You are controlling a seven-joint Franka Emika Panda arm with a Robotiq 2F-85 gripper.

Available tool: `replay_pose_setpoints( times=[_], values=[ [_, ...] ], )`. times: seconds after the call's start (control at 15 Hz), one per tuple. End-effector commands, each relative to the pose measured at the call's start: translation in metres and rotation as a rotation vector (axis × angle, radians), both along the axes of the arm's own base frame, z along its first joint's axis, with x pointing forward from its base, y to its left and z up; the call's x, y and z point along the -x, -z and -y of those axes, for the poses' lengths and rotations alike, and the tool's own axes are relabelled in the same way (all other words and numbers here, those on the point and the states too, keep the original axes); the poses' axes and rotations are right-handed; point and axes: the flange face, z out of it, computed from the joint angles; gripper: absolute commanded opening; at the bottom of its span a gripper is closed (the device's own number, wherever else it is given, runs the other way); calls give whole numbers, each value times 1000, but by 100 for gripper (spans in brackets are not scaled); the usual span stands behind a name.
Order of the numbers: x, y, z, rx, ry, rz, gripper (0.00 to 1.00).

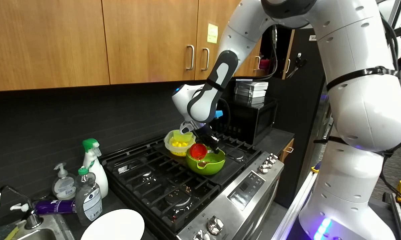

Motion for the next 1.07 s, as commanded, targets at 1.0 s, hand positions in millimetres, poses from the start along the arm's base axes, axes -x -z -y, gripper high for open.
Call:
replay_pose_setpoints(
  times=[1.0],
  values=[
    [21,-39,0,65,-24,7,1]
  ],
)
